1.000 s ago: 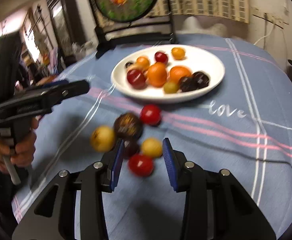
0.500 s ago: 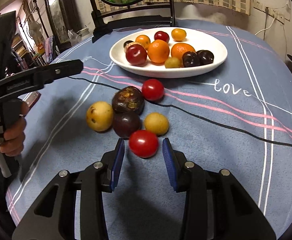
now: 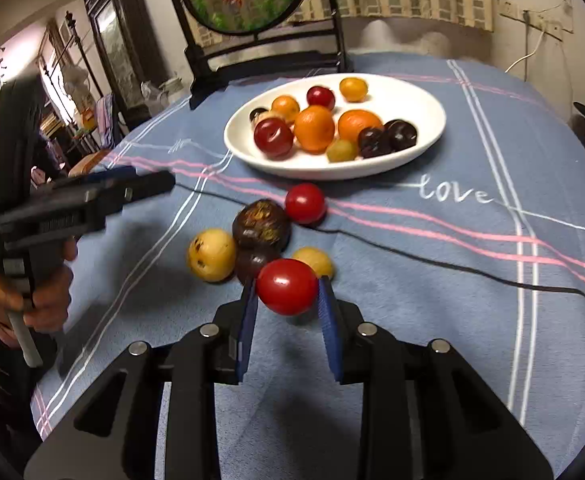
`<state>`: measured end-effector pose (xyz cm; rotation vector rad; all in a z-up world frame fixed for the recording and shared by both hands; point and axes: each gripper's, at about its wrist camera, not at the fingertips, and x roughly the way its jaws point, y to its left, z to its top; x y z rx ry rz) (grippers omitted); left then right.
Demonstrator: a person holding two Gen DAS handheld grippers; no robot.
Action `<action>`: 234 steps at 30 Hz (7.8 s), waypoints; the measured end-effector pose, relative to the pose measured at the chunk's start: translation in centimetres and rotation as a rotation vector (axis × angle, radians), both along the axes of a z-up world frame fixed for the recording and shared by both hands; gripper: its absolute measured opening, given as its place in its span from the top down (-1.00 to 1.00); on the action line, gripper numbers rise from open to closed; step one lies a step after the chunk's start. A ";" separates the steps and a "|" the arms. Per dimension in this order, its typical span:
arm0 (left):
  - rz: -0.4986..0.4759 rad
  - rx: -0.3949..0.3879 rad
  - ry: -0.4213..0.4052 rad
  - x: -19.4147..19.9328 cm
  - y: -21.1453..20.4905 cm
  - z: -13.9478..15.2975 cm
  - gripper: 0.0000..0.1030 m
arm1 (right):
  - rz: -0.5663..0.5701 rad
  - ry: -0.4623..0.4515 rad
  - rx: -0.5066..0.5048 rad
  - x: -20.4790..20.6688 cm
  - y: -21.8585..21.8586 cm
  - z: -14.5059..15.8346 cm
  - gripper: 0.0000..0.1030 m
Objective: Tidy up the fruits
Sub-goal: 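Grasp the yellow spotted fruit with the left tool while the right tool grasps a red cherry tomato, then place the yellow spotted fruit and red tomato on the plate, opening both tools, then grasp a dark plum with the left tool while the right tool grasps a yellow round fruit, then carry the dark plum and yellow fruit onto the plate and release both, then grasp the brown mottled fruit with the left tool while the right tool grasps a red plum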
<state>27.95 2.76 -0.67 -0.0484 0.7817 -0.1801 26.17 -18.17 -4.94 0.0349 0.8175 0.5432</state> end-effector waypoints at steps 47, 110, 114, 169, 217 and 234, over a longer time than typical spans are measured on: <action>-0.237 -0.023 0.028 -0.7 -3.5 -0.4 0.28 | -0.046 -0.133 0.048 1.3 -0.6 2.3 0.41; 0.051 -0.006 0.004 0.8 -0.2 0.1 -0.85 | 0.044 -0.037 -0.179 2.6 2.7 -2.2 0.47; 0.009 -0.002 0.000 0.5 -1.0 0.1 -0.85 | 0.006 -0.053 -0.111 2.6 1.1 -0.9 0.47; -0.125 -0.084 0.005 4.8 -3.9 2.6 0.38 | -0.080 -0.118 0.122 5.8 -1.0 2.9 0.47; 0.140 -0.095 -0.031 1.5 2.1 1.0 -0.73 | -0.101 0.109 0.103 8.5 2.8 -1.8 0.29; 0.157 -0.089 -0.037 1.4 2.3 1.0 -0.73 | -0.104 0.070 0.034 8.2 4.3 -1.7 0.40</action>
